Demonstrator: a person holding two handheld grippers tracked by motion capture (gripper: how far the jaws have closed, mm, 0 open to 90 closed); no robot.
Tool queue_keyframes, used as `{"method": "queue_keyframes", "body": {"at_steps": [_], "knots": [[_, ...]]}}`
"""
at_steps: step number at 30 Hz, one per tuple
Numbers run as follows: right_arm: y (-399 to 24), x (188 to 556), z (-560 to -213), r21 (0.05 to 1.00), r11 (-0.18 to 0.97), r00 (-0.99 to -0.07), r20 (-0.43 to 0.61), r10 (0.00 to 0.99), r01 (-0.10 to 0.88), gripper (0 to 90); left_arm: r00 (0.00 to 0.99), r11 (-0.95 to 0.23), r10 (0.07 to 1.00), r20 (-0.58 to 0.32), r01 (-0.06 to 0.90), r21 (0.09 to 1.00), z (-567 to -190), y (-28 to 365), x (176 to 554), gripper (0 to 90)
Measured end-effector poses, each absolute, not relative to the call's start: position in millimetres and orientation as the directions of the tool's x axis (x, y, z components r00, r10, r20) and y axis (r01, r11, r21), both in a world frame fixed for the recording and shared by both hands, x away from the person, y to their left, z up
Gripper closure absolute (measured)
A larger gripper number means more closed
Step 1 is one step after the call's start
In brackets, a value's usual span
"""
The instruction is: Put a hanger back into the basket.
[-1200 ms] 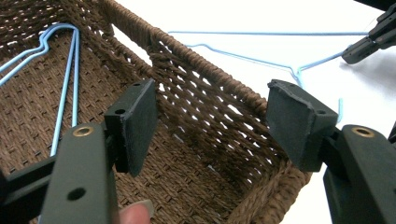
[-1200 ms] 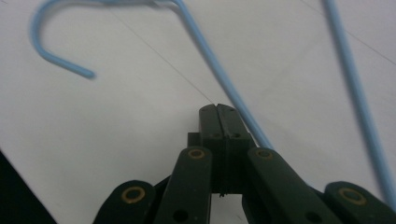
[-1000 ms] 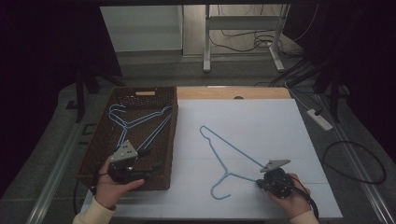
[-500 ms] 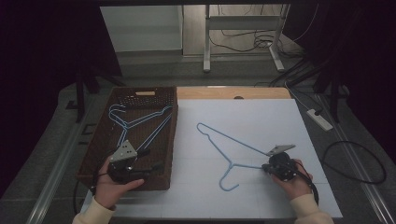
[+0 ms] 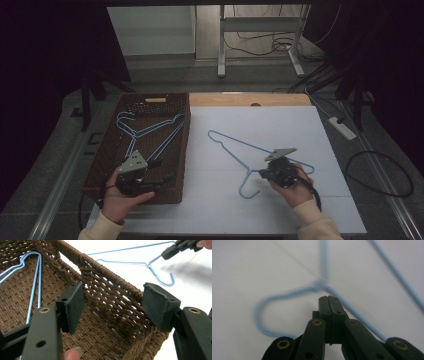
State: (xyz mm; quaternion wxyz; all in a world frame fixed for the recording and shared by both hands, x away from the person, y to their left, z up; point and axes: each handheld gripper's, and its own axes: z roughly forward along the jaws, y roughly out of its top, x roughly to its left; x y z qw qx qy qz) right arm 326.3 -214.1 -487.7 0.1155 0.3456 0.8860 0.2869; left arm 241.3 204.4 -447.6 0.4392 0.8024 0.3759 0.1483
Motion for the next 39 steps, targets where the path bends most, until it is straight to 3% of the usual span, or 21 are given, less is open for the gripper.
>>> {"method": "queue_keyframes", "body": {"at_steps": [6, 13, 22, 39], "knots": [[-155, 318, -499, 0.551, 0.679, -0.815, 0.002, 0.58, 0.485, 90.0, 0.677, -0.331, 0.731, -0.091, 0.468, 0.819, -446, 205, 240, 34.4], [-144, 316, -508, 0.484, 0.725, -0.828, -0.002, 0.561, 0.49, 90.0, 0.675, -0.327, 0.732, -0.093, 0.468, 0.821, -446, 206, 241, 34.5], [-167, 302, -505, 0.454, 0.726, -0.814, -0.001, 0.581, 0.517, 90.0, 0.677, -0.331, 0.73, -0.091, 0.467, 0.82, -446, 204, 240, 34.4], [-261, 277, -498, 0.422, 0.645, -0.704, -0.022, 0.71, 0.637, 90.0, 0.681, -0.335, 0.727, -0.09, 0.466, 0.819, -446, 200, 240, 34.4]]}}
